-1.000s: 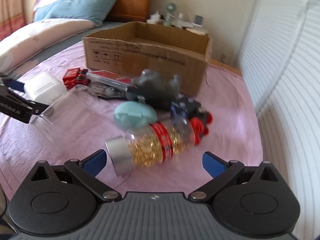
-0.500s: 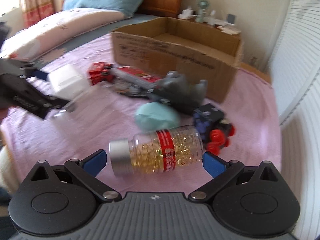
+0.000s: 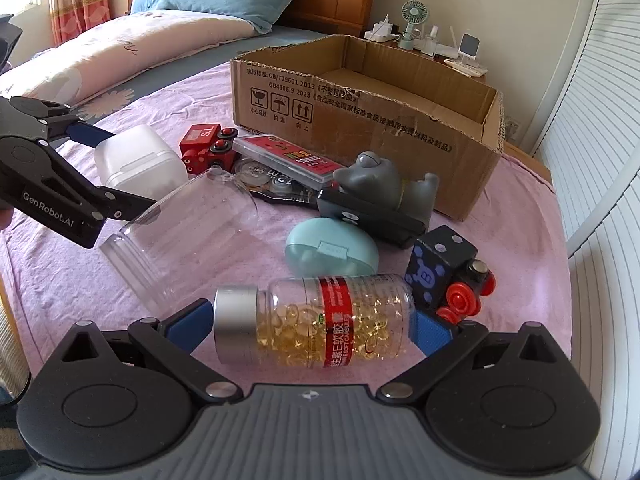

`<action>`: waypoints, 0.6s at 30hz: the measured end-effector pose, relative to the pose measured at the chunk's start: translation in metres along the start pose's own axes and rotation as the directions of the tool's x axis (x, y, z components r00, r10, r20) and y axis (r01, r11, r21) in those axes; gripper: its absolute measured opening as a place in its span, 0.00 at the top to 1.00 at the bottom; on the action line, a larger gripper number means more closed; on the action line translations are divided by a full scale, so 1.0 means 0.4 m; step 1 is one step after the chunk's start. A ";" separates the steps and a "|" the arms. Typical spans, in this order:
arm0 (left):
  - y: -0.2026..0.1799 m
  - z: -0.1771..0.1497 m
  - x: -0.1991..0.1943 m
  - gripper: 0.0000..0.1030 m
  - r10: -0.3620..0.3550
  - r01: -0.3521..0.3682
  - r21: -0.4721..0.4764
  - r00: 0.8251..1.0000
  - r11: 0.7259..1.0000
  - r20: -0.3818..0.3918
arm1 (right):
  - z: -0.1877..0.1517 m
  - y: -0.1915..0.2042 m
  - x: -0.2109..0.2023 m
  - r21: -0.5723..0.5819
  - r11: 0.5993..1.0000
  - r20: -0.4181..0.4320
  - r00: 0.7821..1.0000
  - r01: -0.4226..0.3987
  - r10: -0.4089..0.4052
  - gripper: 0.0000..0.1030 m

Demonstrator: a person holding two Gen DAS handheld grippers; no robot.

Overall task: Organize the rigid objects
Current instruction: 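Carry the white container into the box with the left tool while the right tool lifts the capsule bottle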

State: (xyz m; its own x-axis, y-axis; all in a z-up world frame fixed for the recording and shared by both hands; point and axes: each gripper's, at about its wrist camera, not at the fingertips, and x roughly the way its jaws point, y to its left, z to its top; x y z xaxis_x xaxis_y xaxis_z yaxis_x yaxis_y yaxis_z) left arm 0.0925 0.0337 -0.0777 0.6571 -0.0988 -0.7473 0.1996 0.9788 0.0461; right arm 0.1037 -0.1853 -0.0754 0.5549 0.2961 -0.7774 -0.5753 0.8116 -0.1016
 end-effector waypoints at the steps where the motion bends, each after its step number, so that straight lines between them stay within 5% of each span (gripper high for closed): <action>1: 0.000 0.002 0.001 0.01 -0.002 0.002 0.002 1.000 1.000 -0.001 | 0.000 -0.001 0.001 0.000 1.000 -0.002 1.000 0.001 -0.001 0.00; 8: 0.001 0.016 0.011 0.03 -0.013 0.013 0.029 1.000 0.999 -0.004 | 0.004 0.000 0.002 0.004 1.000 -0.006 1.000 0.022 -0.022 0.04; 12: 0.009 0.029 0.021 0.19 -0.035 0.036 0.029 0.999 0.999 -0.028 | 0.009 0.002 0.001 0.016 0.999 -0.024 0.999 0.032 -0.031 0.04; 18: 0.026 0.046 0.016 0.20 -0.077 0.079 0.030 0.994 0.996 -0.072 | 0.014 -0.004 -0.007 0.058 0.998 -0.057 0.998 0.039 -0.035 0.04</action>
State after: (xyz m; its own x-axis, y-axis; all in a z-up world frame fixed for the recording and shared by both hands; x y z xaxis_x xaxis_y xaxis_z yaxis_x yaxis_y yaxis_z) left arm 0.1122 0.0401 -0.0699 0.5858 -0.1605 -0.7944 0.2724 0.9622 0.0065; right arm 0.1065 -0.1846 -0.0696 0.5397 0.2380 -0.8075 -0.5179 0.8501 -0.0956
